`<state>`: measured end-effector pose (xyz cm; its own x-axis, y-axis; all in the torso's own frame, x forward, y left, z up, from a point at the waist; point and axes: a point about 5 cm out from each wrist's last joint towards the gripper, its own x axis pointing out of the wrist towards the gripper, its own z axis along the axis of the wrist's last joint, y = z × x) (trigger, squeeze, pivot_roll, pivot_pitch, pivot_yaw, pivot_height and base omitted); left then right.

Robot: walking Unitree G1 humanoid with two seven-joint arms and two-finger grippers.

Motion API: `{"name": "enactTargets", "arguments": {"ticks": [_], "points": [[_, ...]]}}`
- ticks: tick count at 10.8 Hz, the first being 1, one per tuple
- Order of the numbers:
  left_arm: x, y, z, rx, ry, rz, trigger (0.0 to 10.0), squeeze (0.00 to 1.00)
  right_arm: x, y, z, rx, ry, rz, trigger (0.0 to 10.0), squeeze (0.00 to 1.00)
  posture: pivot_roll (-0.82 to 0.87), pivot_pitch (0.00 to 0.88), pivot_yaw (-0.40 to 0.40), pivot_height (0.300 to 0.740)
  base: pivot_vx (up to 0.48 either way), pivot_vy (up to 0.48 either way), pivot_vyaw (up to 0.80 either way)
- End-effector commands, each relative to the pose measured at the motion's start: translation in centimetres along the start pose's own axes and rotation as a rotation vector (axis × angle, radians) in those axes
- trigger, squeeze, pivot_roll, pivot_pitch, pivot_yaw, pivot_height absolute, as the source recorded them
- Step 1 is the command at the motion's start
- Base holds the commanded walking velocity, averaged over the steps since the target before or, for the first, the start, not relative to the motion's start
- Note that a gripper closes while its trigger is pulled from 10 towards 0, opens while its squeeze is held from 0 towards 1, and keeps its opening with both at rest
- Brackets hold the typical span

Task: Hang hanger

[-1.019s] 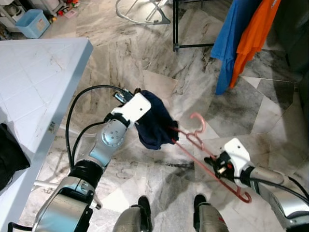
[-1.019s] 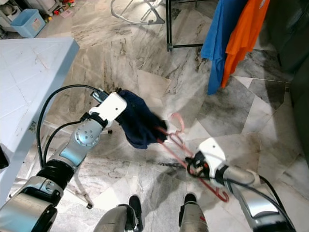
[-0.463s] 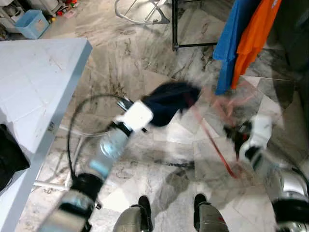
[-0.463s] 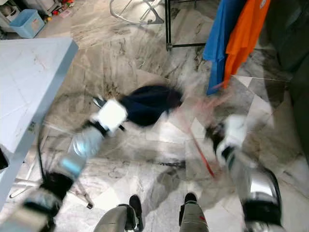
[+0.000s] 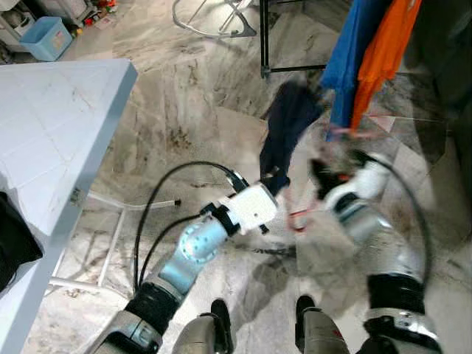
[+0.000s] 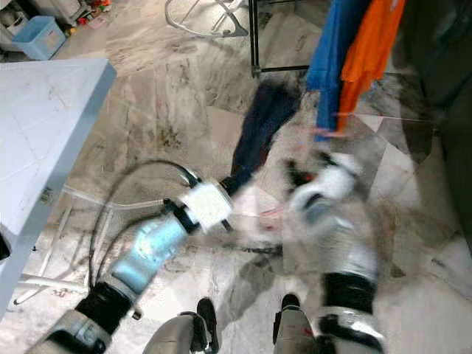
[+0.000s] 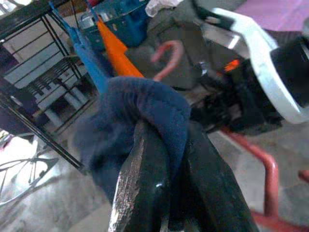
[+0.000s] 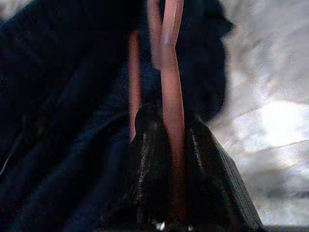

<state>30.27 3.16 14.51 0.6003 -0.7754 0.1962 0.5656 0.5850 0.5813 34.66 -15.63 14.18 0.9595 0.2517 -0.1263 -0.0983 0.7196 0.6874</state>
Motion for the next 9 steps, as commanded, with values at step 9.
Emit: {"name": "enactTargets", "arguments": {"ticks": [9], "points": [[-0.9, 1.9, -4.2, 0.089, 0.317, 0.122, 10.0, 0.00, -5.7, -1.4, -3.6, -0.337, 0.220, -0.041, 10.0, 0.00, -0.22, 0.302, 0.193, 0.740, 0.000, 0.000, 0.00]]}}
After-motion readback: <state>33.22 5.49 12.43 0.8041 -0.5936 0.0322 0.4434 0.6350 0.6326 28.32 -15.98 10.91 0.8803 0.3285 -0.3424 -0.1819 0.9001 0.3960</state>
